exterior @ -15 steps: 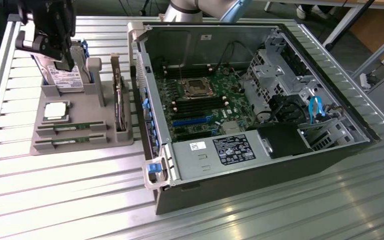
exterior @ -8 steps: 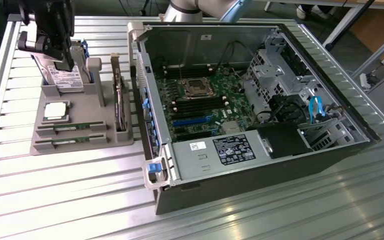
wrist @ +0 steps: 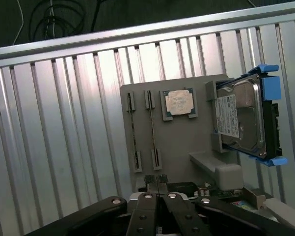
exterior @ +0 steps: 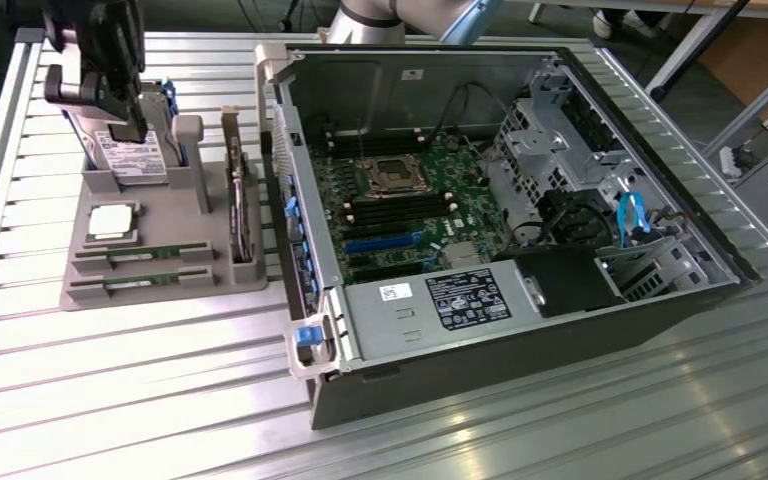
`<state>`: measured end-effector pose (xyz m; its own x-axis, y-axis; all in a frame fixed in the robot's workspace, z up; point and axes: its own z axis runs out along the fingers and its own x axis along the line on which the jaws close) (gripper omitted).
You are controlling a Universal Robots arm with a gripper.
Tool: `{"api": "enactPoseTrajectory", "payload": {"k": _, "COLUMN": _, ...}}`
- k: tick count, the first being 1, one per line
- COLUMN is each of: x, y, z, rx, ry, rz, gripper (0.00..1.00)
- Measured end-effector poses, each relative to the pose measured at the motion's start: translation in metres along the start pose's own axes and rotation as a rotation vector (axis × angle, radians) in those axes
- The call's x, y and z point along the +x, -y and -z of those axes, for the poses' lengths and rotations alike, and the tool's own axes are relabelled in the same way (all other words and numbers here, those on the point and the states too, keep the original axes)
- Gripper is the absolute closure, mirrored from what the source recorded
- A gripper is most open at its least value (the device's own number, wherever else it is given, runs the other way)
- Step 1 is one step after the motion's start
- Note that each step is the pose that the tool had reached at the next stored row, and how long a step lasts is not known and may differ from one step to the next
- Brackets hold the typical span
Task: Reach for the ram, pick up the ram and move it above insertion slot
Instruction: 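Pick up the ram and move it above insertion slot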
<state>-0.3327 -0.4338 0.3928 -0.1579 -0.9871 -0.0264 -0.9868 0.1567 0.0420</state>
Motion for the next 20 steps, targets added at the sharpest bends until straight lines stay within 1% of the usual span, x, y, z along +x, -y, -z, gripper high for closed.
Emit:
{"api": "enactPoseTrajectory", "payload": {"k": 5, "x": 0.0000, "y": 0.0000, "z": 0.0000, "rx": -0.0012, "ry": -0.0020, "rz": 0.047, "gripper": 0.90}}
{"api": "enactPoseTrajectory", "payload": {"k": 8, "x": 0.0000, "y": 0.0000, "z": 0.0000, "rx": -0.0026, "ry": -0.0043, "rz": 0.100, "gripper": 0.90}}
{"api": "enactPoseTrajectory", "payload": {"k": 11, "x": 0.0000, "y": 0.0000, "z": -0.0001, "rx": -0.0034, "ry": -0.0055, "rz": 0.131, "gripper": 0.90}}
{"api": "enactPoseTrajectory", "payload": {"k": 14, "x": 0.0000, "y": 0.0000, "z": -0.0001, "rx": -0.0040, "ry": -0.0064, "rz": 0.151, "gripper": 0.90}}
{"api": "enactPoseTrajectory", "payload": {"k": 20, "x": 0.0000, "y": 0.0000, "z": 0.0000, "rx": -0.0040, "ry": -0.0065, "rz": 0.151, "gripper": 0.89}}
